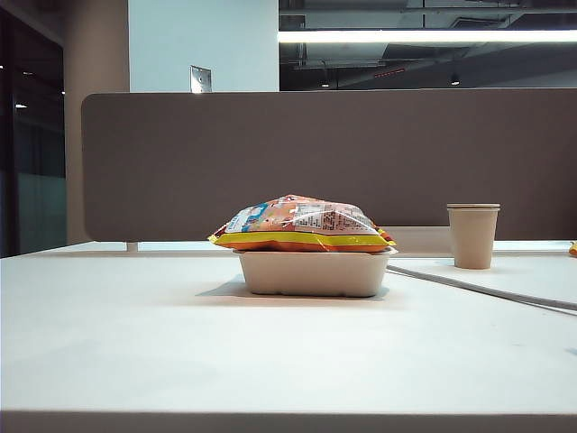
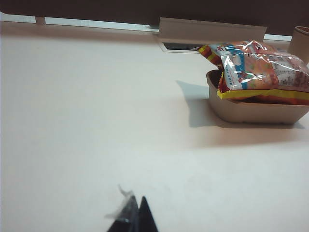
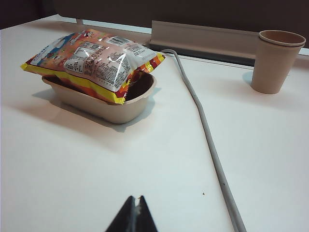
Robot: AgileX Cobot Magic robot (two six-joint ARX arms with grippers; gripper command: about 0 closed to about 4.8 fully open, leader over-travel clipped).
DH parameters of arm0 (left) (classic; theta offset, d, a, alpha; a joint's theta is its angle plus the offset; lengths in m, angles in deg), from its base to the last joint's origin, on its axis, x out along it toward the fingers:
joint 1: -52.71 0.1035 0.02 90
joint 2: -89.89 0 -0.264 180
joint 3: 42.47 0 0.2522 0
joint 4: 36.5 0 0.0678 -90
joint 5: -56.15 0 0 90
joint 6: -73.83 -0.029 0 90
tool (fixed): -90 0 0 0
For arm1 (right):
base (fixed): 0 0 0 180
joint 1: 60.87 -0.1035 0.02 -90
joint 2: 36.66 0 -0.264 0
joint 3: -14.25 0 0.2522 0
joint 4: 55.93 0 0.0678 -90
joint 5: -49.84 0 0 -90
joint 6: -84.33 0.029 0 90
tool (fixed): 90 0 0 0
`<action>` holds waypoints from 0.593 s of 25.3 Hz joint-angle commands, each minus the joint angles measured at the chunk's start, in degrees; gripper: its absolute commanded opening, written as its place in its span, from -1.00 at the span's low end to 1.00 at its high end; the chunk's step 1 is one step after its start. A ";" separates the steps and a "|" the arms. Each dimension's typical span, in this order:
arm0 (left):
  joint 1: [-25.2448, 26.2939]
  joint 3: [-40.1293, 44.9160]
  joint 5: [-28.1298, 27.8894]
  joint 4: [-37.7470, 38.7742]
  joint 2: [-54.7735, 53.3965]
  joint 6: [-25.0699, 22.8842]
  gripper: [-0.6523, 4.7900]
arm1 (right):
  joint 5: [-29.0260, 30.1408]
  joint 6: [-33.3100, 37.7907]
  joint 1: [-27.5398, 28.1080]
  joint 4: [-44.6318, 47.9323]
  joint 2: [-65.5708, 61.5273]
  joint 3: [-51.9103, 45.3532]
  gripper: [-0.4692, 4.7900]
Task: Pick up a bag of chips and put them in the box.
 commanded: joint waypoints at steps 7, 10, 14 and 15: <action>0.02 -0.09 -0.09 0.79 -0.02 0.15 -0.78 | 0.02 0.04 -0.07 1.11 -0.02 -0.09 -0.77; 0.02 -0.09 -0.09 0.77 -0.02 0.15 -0.78 | 0.02 0.04 0.02 1.11 -0.02 -0.09 -0.78; 0.02 -0.09 -0.09 0.77 -0.02 0.15 -0.78 | 0.04 0.04 2.43 1.11 -0.02 -0.09 -0.78; 0.02 -0.09 -0.09 0.77 -0.02 0.15 -0.78 | 0.02 0.04 3.89 1.09 -0.02 -0.09 -0.77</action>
